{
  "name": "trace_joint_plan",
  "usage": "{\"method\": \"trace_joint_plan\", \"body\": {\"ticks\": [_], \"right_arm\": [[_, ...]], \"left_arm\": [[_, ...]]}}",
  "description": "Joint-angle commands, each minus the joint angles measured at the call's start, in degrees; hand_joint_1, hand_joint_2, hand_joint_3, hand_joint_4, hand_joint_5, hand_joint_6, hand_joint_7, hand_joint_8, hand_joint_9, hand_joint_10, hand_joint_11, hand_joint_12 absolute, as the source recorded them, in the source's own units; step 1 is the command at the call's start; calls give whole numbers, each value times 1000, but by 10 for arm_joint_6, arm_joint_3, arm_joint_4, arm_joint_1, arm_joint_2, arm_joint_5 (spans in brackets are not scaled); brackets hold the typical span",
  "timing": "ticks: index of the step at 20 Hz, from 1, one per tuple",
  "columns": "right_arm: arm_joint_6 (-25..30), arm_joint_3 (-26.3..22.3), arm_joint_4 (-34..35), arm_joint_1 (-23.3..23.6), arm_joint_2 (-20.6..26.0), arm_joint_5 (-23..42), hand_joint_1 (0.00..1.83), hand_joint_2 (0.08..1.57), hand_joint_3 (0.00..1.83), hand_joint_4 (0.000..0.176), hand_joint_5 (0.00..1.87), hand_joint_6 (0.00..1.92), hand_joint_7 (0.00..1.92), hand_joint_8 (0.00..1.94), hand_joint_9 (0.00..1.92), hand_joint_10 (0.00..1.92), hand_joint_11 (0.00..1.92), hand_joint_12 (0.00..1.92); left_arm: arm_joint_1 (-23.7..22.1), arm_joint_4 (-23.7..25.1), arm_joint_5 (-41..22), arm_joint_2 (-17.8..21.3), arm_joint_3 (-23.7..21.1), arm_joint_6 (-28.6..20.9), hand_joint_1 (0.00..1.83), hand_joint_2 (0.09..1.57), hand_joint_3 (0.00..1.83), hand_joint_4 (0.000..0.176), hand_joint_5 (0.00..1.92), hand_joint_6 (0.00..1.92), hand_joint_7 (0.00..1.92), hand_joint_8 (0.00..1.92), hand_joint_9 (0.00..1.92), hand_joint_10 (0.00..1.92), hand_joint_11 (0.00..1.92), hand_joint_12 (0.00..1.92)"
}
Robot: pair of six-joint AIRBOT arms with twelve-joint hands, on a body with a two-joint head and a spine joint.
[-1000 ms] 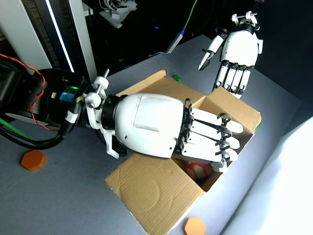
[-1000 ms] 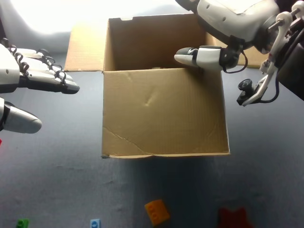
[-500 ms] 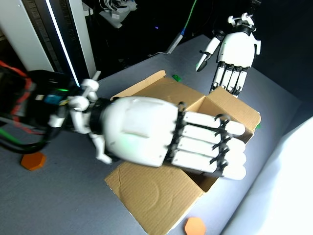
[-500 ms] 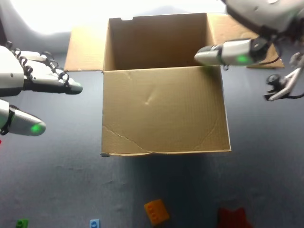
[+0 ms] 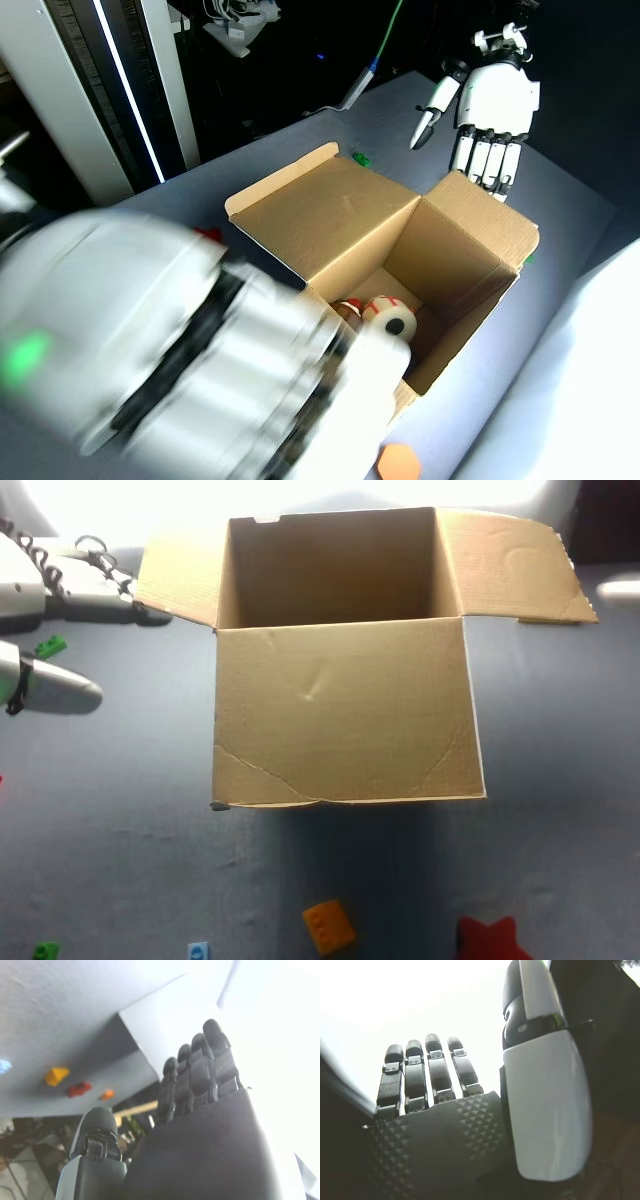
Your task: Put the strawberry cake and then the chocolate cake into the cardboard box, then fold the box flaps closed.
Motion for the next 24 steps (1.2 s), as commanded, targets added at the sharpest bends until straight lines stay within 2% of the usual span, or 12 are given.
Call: {"method": "trace_joint_plan", "body": {"ticks": [1,3,5,7,9,12,17,19,20,22,23,24], "right_arm": [[-1,-1,0,-9,10,69,761,1054,11,0,0,0,2,0,29,9,10,25],[-10,5,30,-31,14,47,717,1044,0,3,0,0,8,1,41,8,0,177],[-31,17,53,-59,5,22,649,1062,8,0,0,0,40,11,50,11,0,202],[-37,30,52,-85,-10,7,502,1116,13,0,0,0,43,3,38,3,0,34],[-37,42,36,-95,-24,-21,210,1167,30,0,0,0,42,5,41,4,0,0],[-26,43,-6,-107,-38,-19,15,1239,45,0,0,0,31,1,4,1,0,0],[-25,43,-36,-121,-58,-17,0,1287,20,3,43,9,76,1,43,9,28,28],[-21,43,-42,-128,-64,-17,0,1290,16,5,9,0,22,0,23,1,4,27],[-12,43,-53,-131,-66,-16,0,1289,15,18,5,1,9,0,10,0,0,27],[3,41,-72,-132,-67,-11,0,1300,15,0,0,0,8,3,0,0,0,0],[3,37,-77,-130,-66,1,0,1306,17,0,18,7,61,23,46,19,13,6],[3,35,-81,-127,-65,6,0,1308,16,0,7,2,66,23,63,26,17,8]], "left_arm": [[-12,-33,-12,-1,5,1,1,1339,1,22,121,4,220,7,226,21,0,678],[-26,-21,-13,-6,12,1,21,1339,0,31,112,2,202,2,220,14,0,689],[-37,-3,-15,-11,19,0,30,1340,0,17,125,4,190,1,204,3,0,694],[-47,4,-15,-14,26,-1,0,1351,3,6,112,1,164,0,161,0,0,638],[-64,16,-15,-19,33,-1,1,1353,1,16,82,3,134,0,135,1,0,543],[-92,46,-15,-27,38,-12,0,1341,0,21,100,8,147,4,157,9,0,613],[-140,117,-23,-47,33,-32,0,1341,0,0,113,2,180,1,187,11,0,770],[-161,142,-26,-56,28,-37,0,1345,1,0,150,13,177,0,195,12,0,793],[-169,152,-26,-62,24,-39,0,1348,2,1,158,12,186,2,205,13,0,814],[-176,164,-26,-70,20,-41,0,1340,0,2,110,0,154,0,183,2,0,800],[-177,180,-26,-77,16,-44,0,1335,0,13,110,1,139,0,170,1,0,775],[-177,185,-26,-81,14,-45,0,1335,0,14,114,4,140,2,173,3,0,768]]}}
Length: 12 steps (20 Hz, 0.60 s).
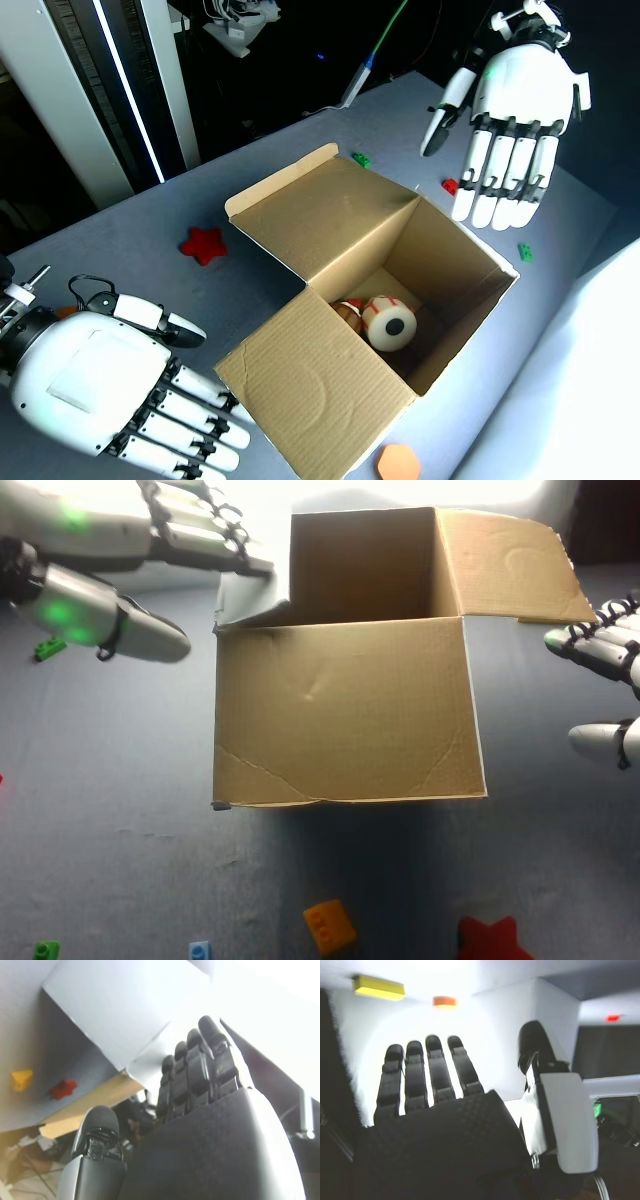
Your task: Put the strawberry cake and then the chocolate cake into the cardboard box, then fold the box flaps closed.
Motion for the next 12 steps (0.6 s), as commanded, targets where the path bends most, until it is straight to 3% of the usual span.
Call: {"method": "trace_joint_plan", "body": {"ticks": [1,4,7,10,12], "right_arm": [[4,-4,-5,14,11,79,0,1308,15,0,13,5,71,22,87,35,38,20],[39,-18,-26,55,38,87,77,1304,6,0,2,1,22,4,1,0,0,0],[91,-40,-72,91,68,108,29,1307,6,0,42,15,61,12,21,8,0,0],[100,-56,-89,120,77,107,45,1304,2,0,36,9,63,7,18,6,9,9],[101,-62,-101,136,74,75,58,1301,1,0,37,9,58,3,29,11,0,0]], "left_arm": [[-9,-30,3,2,-1,0,0,1333,0,12,119,4,145,2,182,6,0,784],[-10,-12,3,-17,-2,-3,0,1343,3,13,145,11,187,12,212,14,0,820],[-5,2,3,-32,3,-3,0,1349,1,17,104,2,161,0,165,2,0,643],[7,9,3,-37,6,-3,0,1365,5,9,123,9,190,7,192,10,0,679],[20,10,0,-38,8,-3,7,1370,5,15,134,9,208,8,206,11,0,704]]}}
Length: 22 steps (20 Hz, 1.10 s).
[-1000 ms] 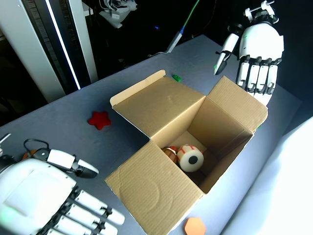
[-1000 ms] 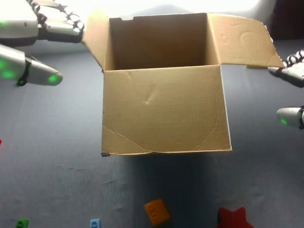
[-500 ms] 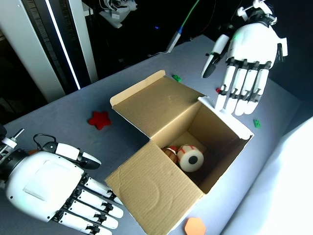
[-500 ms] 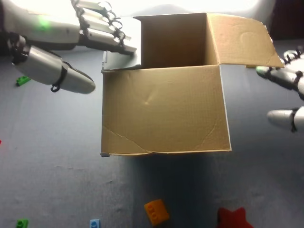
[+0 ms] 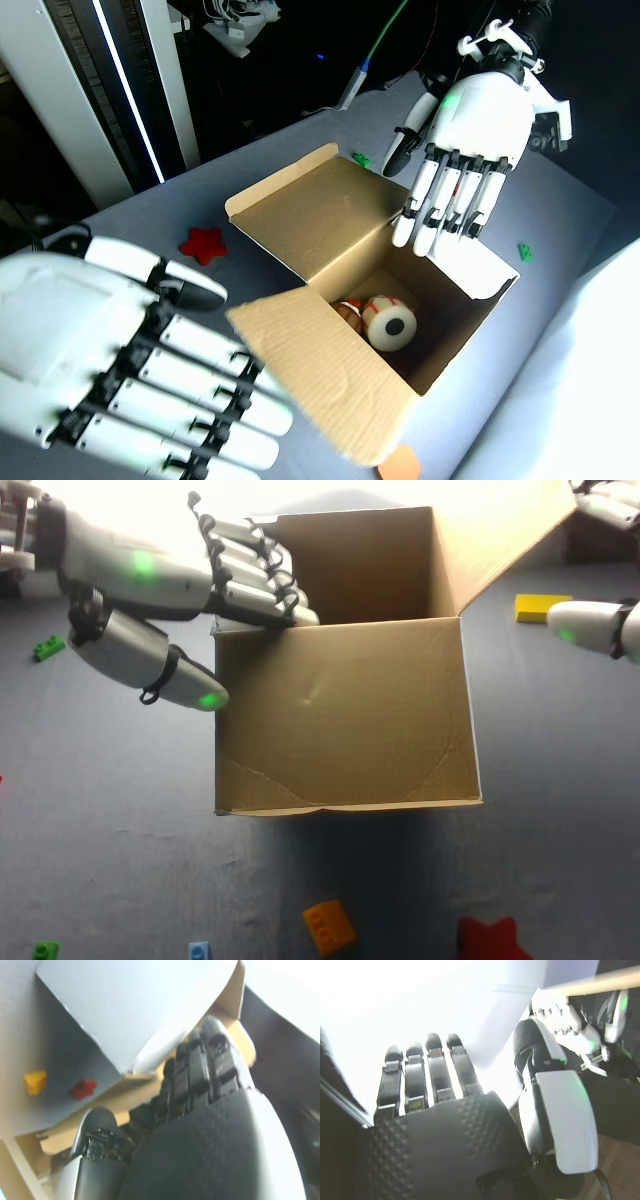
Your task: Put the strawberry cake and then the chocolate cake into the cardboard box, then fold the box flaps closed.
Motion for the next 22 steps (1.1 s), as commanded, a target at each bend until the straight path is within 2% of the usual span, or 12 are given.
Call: {"method": "trace_joint_plan", "body": {"ticks": [1,3,8,10,11,14,18,20,22], "right_arm": [[3,-1,-3,10,2,41,54,1300,1,0,21,2,40,0,22,7,0,0],[3,-1,-5,14,-7,40,64,1290,0,0,26,4,43,2,25,8,0,0],[-5,-1,-10,14,-35,23,53,1313,5,0,12,0,60,7,7,3,0,0],[-14,0,-10,14,-47,26,28,1314,5,0,1,0,8,0,0,0,0,0],[-21,1,-10,14,-53,29,35,1311,3,0,0,0,4,1,0,0,0,0],[-24,2,-10,7,-68,29,65,1317,4,0,1,0,12,4,0,0,0,0],[-39,8,-10,-12,-84,18,94,1334,7,0,12,5,24,5,1,0,0,0],[-39,11,-10,-18,-88,15,141,1323,1,0,4,1,10,0,0,0,0,0],[-38,11,-10,-18,-88,12,105,1326,2,0,7,2,14,1,3,1,0,0]], "left_arm": [[0,-32,6,7,3,1,19,1370,3,15,135,7,203,4,189,3,0,704],[7,-27,3,7,7,1,70,1367,0,8,136,4,205,2,191,3,0,692],[-17,-27,-3,3,27,1,56,1366,0,14,171,10,212,5,212,8,0,712],[-31,-28,-5,4,34,0,46,1376,2,5,130,0,191,0,201,2,0,743],[-38,-28,-5,8,36,-1,46,1379,3,0,140,5,197,3,202,2,0,743],[-52,-25,-12,26,40,-3,58,1375,0,0,161,7,214,3,208,2,0,773],[-61,-15,-21,53,50,-14,23,1384,3,5,161,2,221,4,209,6,0,730],[-62,-8,-26,67,55,-21,55,1375,0,3,182,6,234,2,230,8,0,772],[-60,1,-33,83,54,-22,78,1377,1,9,168,1,222,0,225,4,0,800]]}}
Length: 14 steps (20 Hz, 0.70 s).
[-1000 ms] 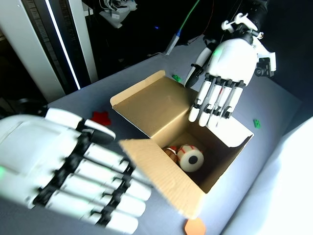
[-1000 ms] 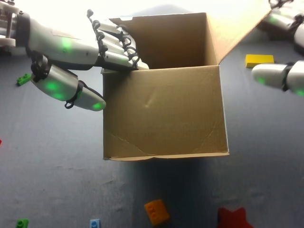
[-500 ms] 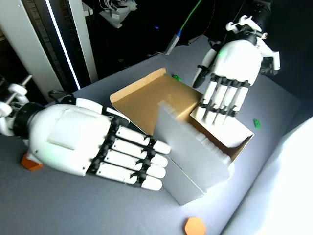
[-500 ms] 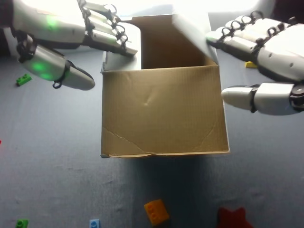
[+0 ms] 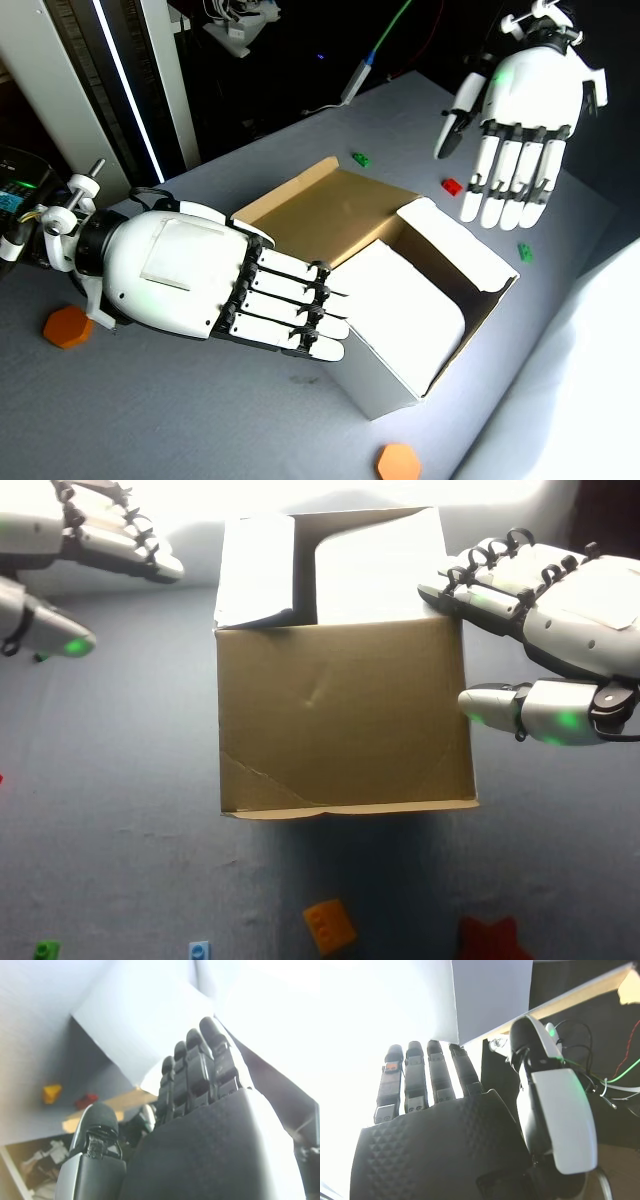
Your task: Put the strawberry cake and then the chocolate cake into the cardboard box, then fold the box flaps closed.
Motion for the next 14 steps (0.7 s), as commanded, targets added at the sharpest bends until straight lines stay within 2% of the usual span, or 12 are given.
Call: {"method": "trace_joint_plan", "body": {"ticks": [1,2,7,10,14], "right_arm": [[-1,1,-3,0,4,37,116,1323,1,0,1,0,12,0,0,0,0,0],[1,1,-3,0,5,49,81,1332,5,0,0,0,2,0,0,0,0,0],[48,1,15,22,49,84,133,1326,0,0,27,10,34,10,43,18,0,0],[74,1,25,26,80,82,144,1312,0,0,31,11,54,13,33,13,0,0],[77,-20,48,42,138,36,74,1316,0,0,21,3,44,2,26,8,0,0]], "left_arm": [[-3,-37,2,10,-1,-1,67,1380,1,12,152,0,209,0,205,1,0,773],[3,-36,-3,18,-3,-1,58,1383,2,15,149,0,199,2,201,0,0,739],[63,-37,-26,49,-32,21,77,1384,0,4,169,3,219,3,221,4,0,781],[108,-64,-29,64,-63,54,72,1382,0,5,152,0,220,1,215,1,0,745],[170,-113,-29,68,-108,76,38,1386,1,7,126,0,209,0,211,2,0,732]]}}
